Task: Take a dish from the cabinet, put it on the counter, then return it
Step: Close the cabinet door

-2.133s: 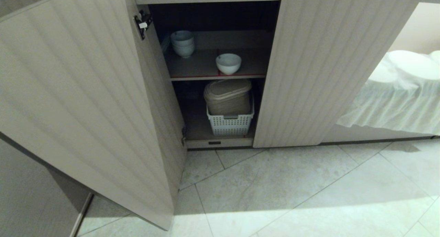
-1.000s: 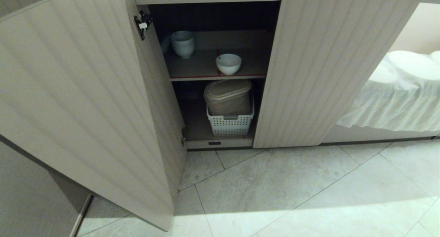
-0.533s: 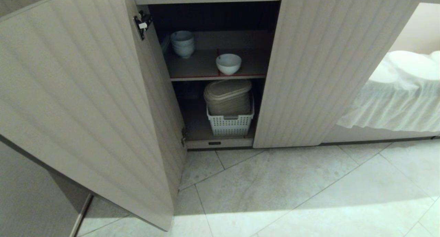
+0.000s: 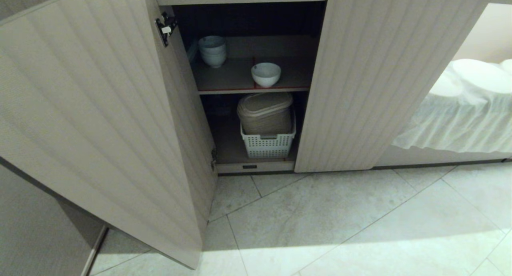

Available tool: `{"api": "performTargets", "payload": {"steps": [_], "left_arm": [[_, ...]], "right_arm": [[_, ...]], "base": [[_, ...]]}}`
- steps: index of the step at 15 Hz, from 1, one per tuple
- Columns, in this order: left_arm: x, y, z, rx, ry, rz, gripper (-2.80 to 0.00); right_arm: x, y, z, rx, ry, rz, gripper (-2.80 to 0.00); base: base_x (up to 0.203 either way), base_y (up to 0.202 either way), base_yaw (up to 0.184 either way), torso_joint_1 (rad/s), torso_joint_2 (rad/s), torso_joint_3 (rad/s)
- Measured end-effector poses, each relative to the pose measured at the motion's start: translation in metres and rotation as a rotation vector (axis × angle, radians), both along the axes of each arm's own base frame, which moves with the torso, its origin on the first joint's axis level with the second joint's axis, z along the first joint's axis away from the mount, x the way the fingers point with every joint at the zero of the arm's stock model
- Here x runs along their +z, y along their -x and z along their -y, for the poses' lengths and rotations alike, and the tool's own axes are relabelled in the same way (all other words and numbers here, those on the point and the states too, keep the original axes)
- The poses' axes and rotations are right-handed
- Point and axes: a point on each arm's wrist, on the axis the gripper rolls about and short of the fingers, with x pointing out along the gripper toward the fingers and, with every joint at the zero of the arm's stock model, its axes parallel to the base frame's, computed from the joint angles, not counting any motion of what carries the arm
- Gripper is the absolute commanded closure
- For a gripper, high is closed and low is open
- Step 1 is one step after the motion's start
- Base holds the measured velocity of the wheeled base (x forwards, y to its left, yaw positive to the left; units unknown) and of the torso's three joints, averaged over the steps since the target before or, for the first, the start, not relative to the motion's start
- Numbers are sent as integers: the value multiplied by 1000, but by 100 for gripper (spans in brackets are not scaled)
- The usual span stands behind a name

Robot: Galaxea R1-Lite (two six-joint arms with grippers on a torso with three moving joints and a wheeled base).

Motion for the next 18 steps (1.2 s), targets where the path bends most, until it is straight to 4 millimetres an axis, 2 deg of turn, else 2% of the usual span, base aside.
{"api": "performTargets", "payload": {"steps": [18], "left_arm": [[0,0,0,11,49,5,0]], "right_arm": [[0,0,0,0,0,0,0]], "base": [[0,0,0,0,0,0]]}}
